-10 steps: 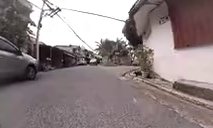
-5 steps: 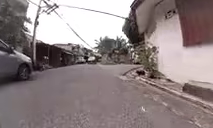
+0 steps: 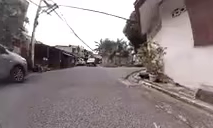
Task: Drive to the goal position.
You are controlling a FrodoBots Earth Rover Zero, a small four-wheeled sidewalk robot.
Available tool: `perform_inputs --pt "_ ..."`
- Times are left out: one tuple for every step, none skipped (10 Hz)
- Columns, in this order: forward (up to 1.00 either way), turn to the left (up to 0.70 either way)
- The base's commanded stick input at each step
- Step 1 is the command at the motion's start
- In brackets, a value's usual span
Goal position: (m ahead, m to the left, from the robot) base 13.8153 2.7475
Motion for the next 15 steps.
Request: perform_inputs --pt "0.70 0.00" --pt "0.70 0.00" --pt "0.70 0.00" --pt "0.70 0.00" --pt "0.70 0.00" --pt "0.70 0.00" --pt "0.70 0.00" --pt "0.70 0.00" --pt "0.70 0.00" --pt "0.70 0.00" --pt "0.70 0.00" --pt "0.70 0.00" --pt "0.70 0.00" --pt "0.70 0.00" --pt "0.70 0.00"
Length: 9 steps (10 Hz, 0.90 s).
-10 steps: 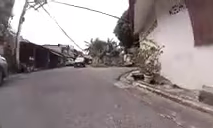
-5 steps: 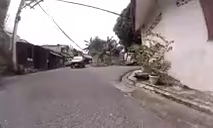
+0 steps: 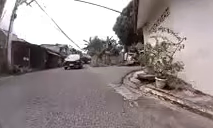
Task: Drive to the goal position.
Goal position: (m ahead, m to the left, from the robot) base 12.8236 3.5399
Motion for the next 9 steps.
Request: perform_inputs --pt "0.70 0.00" --pt "0.70 0.00" --pt "0.70 0.00" --pt "0.70 0.00" --pt "0.70 0.00" --pt "0.70 0.00" --pt "0.70 0.00" --pt "0.70 0.00" --pt "0.70 0.00"
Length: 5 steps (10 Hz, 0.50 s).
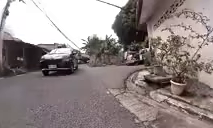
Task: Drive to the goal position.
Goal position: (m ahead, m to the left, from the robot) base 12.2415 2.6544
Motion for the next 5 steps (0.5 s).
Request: perform_inputs --pt "0.70 0.00" --pt "0.70 0.00" --pt "0.70 0.00" --pt "0.70 0.00" --pt "0.70 0.00"
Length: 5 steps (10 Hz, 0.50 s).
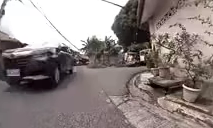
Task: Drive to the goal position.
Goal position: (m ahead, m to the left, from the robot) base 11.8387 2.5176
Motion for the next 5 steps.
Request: perform_inputs --pt "0.70 0.00" --pt "0.70 0.00" --pt "0.70 0.00" --pt "0.70 0.00" --pt "0.70 0.00"
